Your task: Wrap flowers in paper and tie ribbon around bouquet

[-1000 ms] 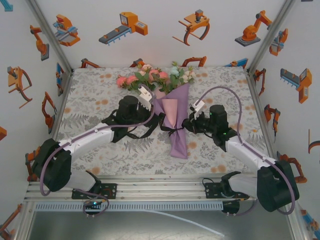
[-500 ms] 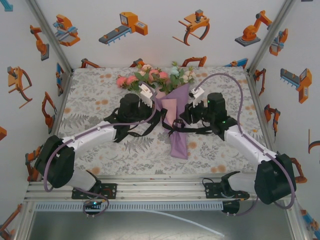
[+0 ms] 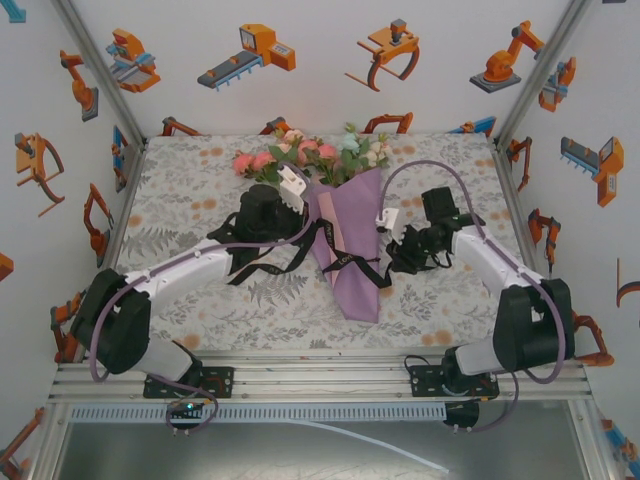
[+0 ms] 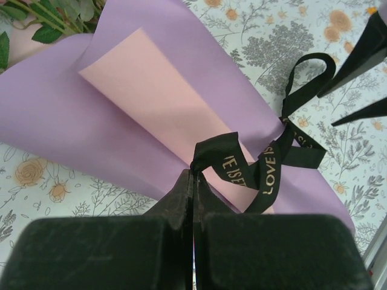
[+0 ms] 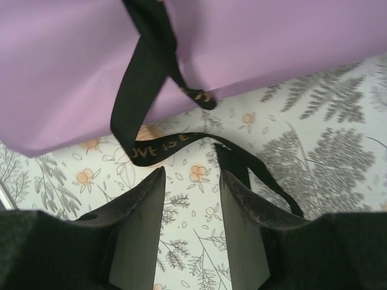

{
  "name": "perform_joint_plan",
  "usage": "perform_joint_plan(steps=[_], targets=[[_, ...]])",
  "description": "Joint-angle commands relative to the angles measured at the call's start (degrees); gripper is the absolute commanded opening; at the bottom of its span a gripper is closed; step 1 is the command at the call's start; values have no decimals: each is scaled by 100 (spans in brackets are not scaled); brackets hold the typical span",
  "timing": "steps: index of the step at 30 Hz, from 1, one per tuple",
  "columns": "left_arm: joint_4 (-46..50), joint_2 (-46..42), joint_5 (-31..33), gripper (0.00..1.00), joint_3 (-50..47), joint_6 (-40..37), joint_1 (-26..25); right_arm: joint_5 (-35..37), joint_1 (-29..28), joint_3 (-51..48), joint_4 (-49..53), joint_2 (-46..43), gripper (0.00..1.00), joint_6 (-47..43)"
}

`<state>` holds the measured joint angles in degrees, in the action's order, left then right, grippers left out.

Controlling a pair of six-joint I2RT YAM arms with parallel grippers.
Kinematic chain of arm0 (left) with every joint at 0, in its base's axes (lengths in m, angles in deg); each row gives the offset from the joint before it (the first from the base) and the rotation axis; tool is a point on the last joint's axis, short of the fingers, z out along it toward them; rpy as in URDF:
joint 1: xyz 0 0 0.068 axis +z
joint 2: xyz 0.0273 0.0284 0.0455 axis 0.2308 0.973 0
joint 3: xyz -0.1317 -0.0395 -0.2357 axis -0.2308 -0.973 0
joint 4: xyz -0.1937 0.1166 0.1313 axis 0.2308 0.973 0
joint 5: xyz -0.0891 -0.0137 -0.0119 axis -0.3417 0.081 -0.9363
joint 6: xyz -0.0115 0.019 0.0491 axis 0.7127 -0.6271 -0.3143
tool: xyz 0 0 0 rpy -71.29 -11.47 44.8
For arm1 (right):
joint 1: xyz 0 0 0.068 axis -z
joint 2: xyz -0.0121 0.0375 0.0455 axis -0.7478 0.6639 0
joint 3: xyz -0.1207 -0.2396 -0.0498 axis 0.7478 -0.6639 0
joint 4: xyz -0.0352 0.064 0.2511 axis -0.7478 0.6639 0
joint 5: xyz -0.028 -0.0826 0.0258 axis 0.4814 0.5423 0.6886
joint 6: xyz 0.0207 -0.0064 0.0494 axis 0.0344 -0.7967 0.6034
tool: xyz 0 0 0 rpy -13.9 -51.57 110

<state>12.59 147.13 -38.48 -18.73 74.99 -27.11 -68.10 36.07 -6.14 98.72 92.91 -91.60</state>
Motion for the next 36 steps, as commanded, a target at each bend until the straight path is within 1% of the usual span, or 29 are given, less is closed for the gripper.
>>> perform_joint_plan(steps=[1, 4, 5, 8, 12, 13, 18, 20, 21, 23, 24, 25, 27, 29, 30, 32, 33, 35, 36], targets=[[-18, 142, -91, 0, 165, -69, 62, -747, -31, 308, 725, 104, 41, -690], [-110, 148, -59, 0, 101, -16, 98, -1304, -116, 219, 621, -83, 43, -181], [-168, 149, -74, 0, 57, 14, 121, -1300, -200, 103, 399, -160, 44, 124], [-188, 184, -159, 0, 37, 57, 166, -1035, -338, -257, -19, -213, 47, 242], [-216, 247, -224, 0, 55, 100, 169, -1060, -405, -270, -175, 155, 47, 240], [-221, 248, -233, 0, 59, 114, 169, -969, -470, -258, -248, 273, 47, 237], [-251, 279, -221, 0, 55, 156, 169, -667, -676, -133, -510, 770, 42, 301], [-251, 260, -209, 0, 27, 161, 169, -595, -681, -96, -503, 848, 38, 332], [-251, 240, -176, 0, 0, 172, 173, -566, -675, -93, -503, 833, 33, 332], [-253, 200, -154, 0, -58, 202, 199, -563, -672, -78, -478, 755, 16, 340], [-243, 156, -133, 0, -103, 235, 204, -578, -641, -89, -455, 674, 5, 348], [-218, 98, -76, 0, -168, 284, 229, -599, -603, -101, -442, 591, 0, 369], [-106, -97, 94, 0, -332, 484, 294, -642, -487, -96, -461, 462, 0, 577], [175, -305, 531, 0, -527, 780, 371, -339, -414, -127, -731, 348, 0, 1251], [411, -420, 830, 0, -623, 924, 412, -66, -409, -165, -988, 272, 0, 1773], [875, -596, 1480, 0, -824, 1311, 469, 779, -407, -255, -1637, 174, 0, 3183], [1044, -667, 1729, 0, -966, 1514, 513, 1035, -380, -247, -1782, 163, 0, 3785], [1276, -742, 1992, 0, -1200, 1917, 613, 1285, -347, -311, -2107, 210, 0, 4675], [1347, -775, 2070, 0, -1312, 2118, 680, 1583, -342, -404, -2377, 216, 0, 5246]])
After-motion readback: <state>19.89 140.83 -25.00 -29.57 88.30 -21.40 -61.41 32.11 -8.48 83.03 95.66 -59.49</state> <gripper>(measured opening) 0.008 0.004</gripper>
